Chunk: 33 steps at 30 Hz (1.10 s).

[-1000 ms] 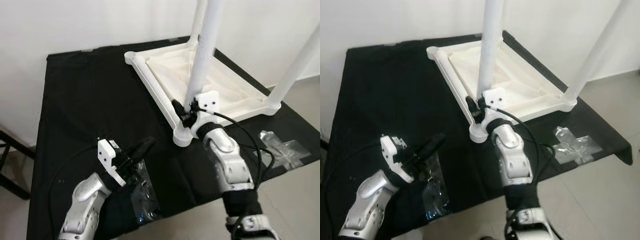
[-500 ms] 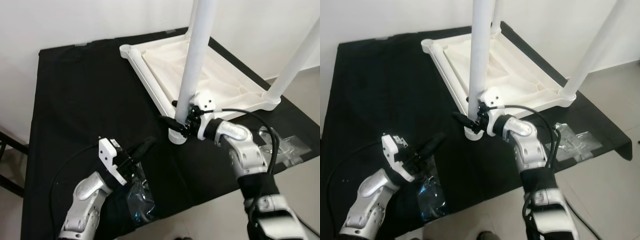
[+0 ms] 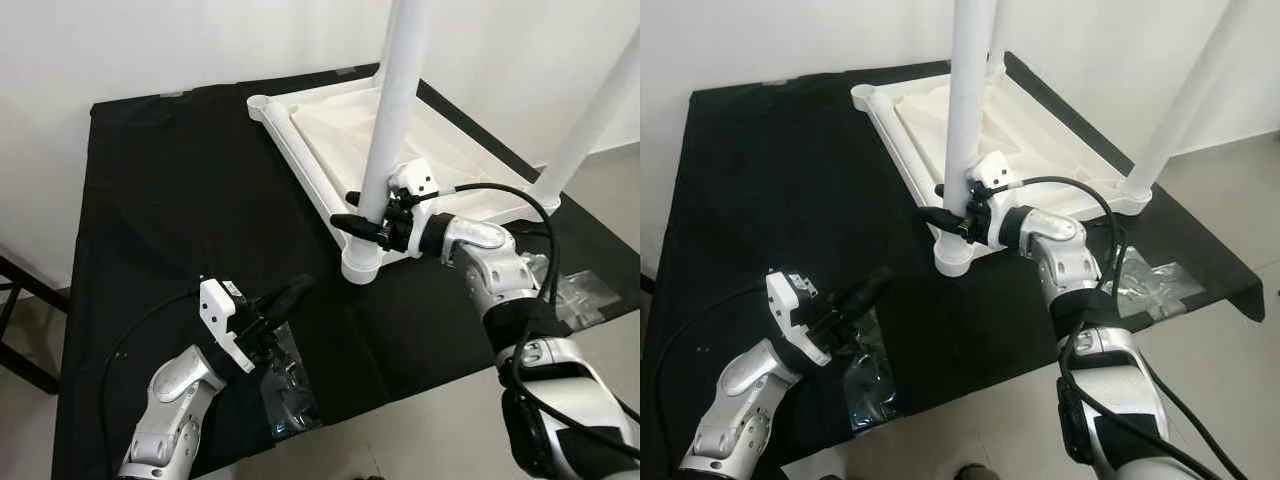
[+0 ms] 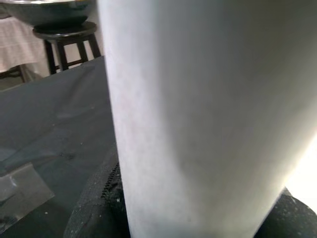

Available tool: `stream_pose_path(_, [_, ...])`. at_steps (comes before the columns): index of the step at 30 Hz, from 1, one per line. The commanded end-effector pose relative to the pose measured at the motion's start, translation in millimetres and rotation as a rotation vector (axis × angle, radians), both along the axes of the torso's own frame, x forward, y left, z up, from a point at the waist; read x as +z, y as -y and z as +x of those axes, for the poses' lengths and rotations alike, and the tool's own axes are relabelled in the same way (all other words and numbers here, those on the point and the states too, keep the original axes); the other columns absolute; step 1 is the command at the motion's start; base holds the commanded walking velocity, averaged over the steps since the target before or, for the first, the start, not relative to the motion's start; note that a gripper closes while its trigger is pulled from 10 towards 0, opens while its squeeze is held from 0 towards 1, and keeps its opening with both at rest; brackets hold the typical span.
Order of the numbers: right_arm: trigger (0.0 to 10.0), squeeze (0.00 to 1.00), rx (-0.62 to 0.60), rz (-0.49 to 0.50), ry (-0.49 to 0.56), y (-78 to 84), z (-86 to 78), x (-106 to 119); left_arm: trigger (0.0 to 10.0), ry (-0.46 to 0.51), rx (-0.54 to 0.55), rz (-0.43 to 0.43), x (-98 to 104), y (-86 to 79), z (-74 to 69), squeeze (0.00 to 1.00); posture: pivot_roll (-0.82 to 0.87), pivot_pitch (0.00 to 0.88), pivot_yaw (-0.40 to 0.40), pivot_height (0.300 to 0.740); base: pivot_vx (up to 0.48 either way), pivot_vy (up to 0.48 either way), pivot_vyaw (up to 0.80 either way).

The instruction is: Building children table

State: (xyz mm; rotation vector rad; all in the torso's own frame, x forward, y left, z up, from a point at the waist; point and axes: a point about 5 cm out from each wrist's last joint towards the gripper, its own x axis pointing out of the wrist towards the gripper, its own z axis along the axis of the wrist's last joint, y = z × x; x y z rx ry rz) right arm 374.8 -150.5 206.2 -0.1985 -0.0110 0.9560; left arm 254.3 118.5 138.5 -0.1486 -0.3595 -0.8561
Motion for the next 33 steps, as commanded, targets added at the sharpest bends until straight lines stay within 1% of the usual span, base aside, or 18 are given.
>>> stream_pose_path(1, [0.0, 0.0, 0.004, -0.027, 0.004, 1.3, -0.2, -3, 10.0, -0.006, -0.002, -0.002, -1, 0.1, -3.2, 0.0, 0.01, 0.146, -0.034, 0.74, 0.0, 0.0, 0.0])
stream_pose_path(3, [0.0, 0.0, -0.024, -0.021, 0.009, 5.1, 0.3, -6, 10.0, -0.006, -0.001, -0.003, -1, -0.4, -3.3, 0.0, 0.01, 0.153, -0.032, 0.74, 0.0, 0.0, 0.0])
stream_pose_path(5, [0.0, 0.0, -0.199, -0.007, 0.004, 14.8, 0.2, -18, 10.0, -0.006, 0.0, -0.003, 0, -1.4, -3.6, 0.0, 0.01, 0.156, -0.032, 0.74, 0.0, 0.0, 0.0])
stream_pose_path(7, [0.0, 0.0, -0.247, -0.005, 0.002, 17.4, -0.2, -21, 10.0, -0.006, 0.001, -0.004, 0, -1.7, -3.6, 0.0, 0.01, 0.156, -0.032, 0.74, 0.0, 0.0, 0.0])
stream_pose_path(8, [0.0, 0.0, -0.414, 0.019, 0.014, 20.3, 2.6, -26, 10.0, -0.007, 0.001, -0.003, 0, -2.1, -3.7, 0.0, 0.01, 0.158, -0.031, 0.74, 0.0, 0.0, 0.0])
stream_pose_path(9, [0.0, 0.0, -0.682, 0.071, 0.0, 21.9, -1.7, -39, 10.0, -0.007, 0.0, -0.001, 0, -2.9, -3.7, 0.0, 0.01, 0.165, -0.021, 0.74, 0.0, 0.0, 0.0])
stream_pose_path(11, [0.0, 0.0, -0.844, 0.156, -0.042, -3.1, -28.4, -61, 10.0, -0.008, -0.001, 0.002, 1, -3.9, -3.1, 0.0, 0.02, 0.17, -0.014, 0.74, 0.0, 0.0, 0.0])
stream_pose_path(12, [0.0, 0.0, -0.844, 0.156, -0.042, -3.1, -28.4, -61, 10.0, -0.008, -0.001, 0.002, 1, -3.9, -3.1, 0.0, 0.02, 0.17, -0.014, 0.74, 0.0, 0.0, 0.0])
stream_pose_path(16, [0.0, 0.0, -0.777, 0.117, -0.06, -32.0, -42.5, -71, 10.0, -0.008, -0.002, 0.007, 0, -4.8, -2.1, 0.0, 0.0, 0.162, -0.005, 0.74, 0.0, 0.0, 0.0])
stream_pose_path(20, [0.0, 0.0, -0.775, 0.085, -0.036, -29.0, -34.2, -67, 10.0, -0.009, -0.003, 0.008, 0, -4.5, -1.7, 0.0, 0.01, 0.159, -0.014, 0.74, 0.0, 0.0, 0.0])
stream_pose_path(21, [5.0, 0.0, -0.81, 0.069, -0.027, -23.1, -27.6, -65, 10.0, -0.009, -0.001, 0.008, 0, -4.5, -1.6, 0.0, 0.01, 0.159, -0.015, 0.74, 0.0, 0.0, 0.0])
stream_pose_path(22, [5.0, 0.0, -0.81, 0.069, -0.027, -23.1, -27.6, -65, 10.0, -0.009, -0.001, 0.008, 0, -4.5, -1.6, 0.0, 0.01, 0.159, -0.015, 0.74, 0.0, 0.0, 0.0])
stream_pose_path(23, [8.8, 0.0, -0.839, 0.061, -0.029, -19.3, -23.8, -63, 10.0, -0.008, 0.001, 0.009, 0, -4.6, -1.6, 0.0, 0.01, 0.159, -0.015, 0.74, 0.0, 0.0, 0.0])
stream_pose_path(24, [8.8, 0.0, -0.839, 0.061, -0.029, -19.3, -23.8, -63, 10.0, -0.008, 0.001, 0.009, 0, -4.6, -1.6, 0.0, 0.01, 0.159, -0.015, 0.74, 0.0, 0.0, 0.0])
stream_pose_path(25, [10.0, 1.0, -0.78, 0.101, -0.035, -21.7, -20.9, -56, 10.0, -0.008, 0.001, 0.01, 0, -4.1, -1.7, 0.0, 0.01, 0.158, -0.015, 0.74, 0.0, 0.0, 0.0])
stream_pose_path(29, [10.0, 1.0, -0.746, 0.098, -0.008, -23.8, -16.7, -43, 10.0, -0.01, -0.002, 0.008, 0, -3.1, -1.8, 0.0, 0.01, 0.157, -0.017, 0.74, 0.0, 0.0, 0.0])
stream_pose_path(31, [10.0, 1.0, -0.704, 0.182, -0.026, -24.1, -11.6, -28, 10.0, -0.01, -0.003, 0.005, 0, -2.3, -1.7, 0.0, 0.01, 0.157, -0.021, 0.74, 0.0, 0.0, 0.0])
stream_pose_path(33, [10.0, 1.0, -0.56, 0.214, 0.02, -28.3, -8.4, -8, 10.0, -0.01, -0.002, 0.003, 0, -1.8, -1.7, 0.0, 0.01, 0.155, -0.021, 0.74, 0.0, 0.0, 0.0])
